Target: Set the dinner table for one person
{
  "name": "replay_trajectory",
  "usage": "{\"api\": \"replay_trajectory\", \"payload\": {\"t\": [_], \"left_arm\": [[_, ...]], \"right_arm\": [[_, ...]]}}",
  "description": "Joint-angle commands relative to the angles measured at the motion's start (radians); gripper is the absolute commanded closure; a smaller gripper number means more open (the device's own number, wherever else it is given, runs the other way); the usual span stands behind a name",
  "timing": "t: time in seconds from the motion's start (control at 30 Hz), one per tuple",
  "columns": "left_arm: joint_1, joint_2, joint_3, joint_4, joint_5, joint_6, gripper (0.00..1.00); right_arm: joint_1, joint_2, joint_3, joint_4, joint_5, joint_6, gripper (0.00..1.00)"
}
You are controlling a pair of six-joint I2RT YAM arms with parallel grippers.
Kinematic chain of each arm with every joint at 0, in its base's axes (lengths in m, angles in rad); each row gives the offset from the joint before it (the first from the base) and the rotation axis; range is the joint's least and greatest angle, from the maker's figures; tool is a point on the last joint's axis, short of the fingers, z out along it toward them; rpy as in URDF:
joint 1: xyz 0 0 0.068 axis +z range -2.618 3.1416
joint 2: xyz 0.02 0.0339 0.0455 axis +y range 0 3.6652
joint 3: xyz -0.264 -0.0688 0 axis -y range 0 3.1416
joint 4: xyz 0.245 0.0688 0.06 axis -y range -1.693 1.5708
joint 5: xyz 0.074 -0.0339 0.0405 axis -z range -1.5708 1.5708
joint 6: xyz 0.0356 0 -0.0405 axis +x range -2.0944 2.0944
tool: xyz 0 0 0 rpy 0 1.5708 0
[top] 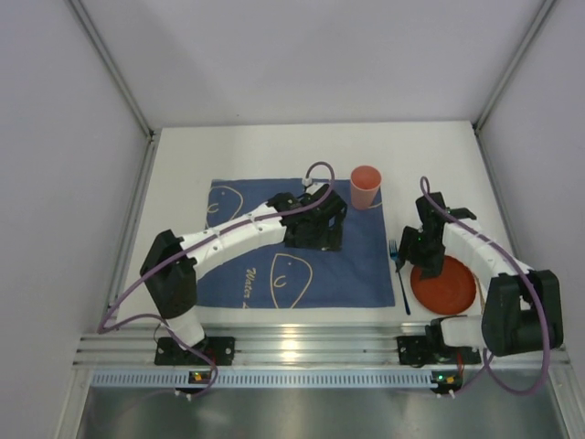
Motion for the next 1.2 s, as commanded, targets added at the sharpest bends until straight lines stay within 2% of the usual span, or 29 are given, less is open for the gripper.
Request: {"api": "replay_trajectory", "payload": {"t": [0.0,0.07,0.23,0.33,0.37,0.4,0.43,0.53,0.7,1.0,1.1,1.17], "left_arm": [[-0.003,-0.063,-0.025,-0.014,-0.071,-0.009,0.06],[-0.001,-0.071,-0.03,-0.024,-0.081,-0.004,0.06],[0.013,-0.077,-0.025,-0.037,-0.098,0.019,0.06],[0.025,-0.086,-0.041,-0.037,-0.098,0.022,0.06],[0.033,-0.091,-0.053,-0.032,-0.091,0.023,0.06],[0.037,-0.093,-0.059,-0.03,-0.09,0.023,0.06],[0.045,-0.096,-0.07,-0.029,-0.085,0.025,0.06],[0.057,-0.1,-0.09,-0.017,-0.073,0.028,0.06],[0.063,-0.093,-0.105,0.003,-0.053,0.039,0.06],[0.066,-0.036,-0.051,0.011,-0.022,0.068,0.06],[0.066,-0.027,-0.028,-0.006,-0.036,0.072,0.06],[0.077,-0.036,0.001,-0.042,-0.079,0.066,0.06]], "right_arm": [[-0.017,0.079,0.047,0.08,0.02,0.034,0.4],[-0.021,0.134,0.064,0.099,-0.008,0.048,0.49],[-0.024,0.214,0.061,0.131,0.003,0.061,0.52],[-0.027,0.228,0.045,0.143,0.003,0.068,0.65],[-0.028,0.23,0.042,0.143,0.006,0.07,0.75],[-0.028,0.233,0.041,0.143,0.009,0.07,0.79],[-0.028,0.237,0.041,0.143,0.012,0.067,0.89],[-0.03,0.238,0.039,0.143,0.01,0.065,1.0],[-0.03,0.201,0.094,0.088,0.027,0.048,1.0],[-0.028,0.101,0.34,-0.093,0.087,0.005,1.0],[0.005,0.08,0.475,-0.162,0.087,0.002,1.0],[0.074,0.095,0.638,-0.212,0.095,0.016,1.0]]}}
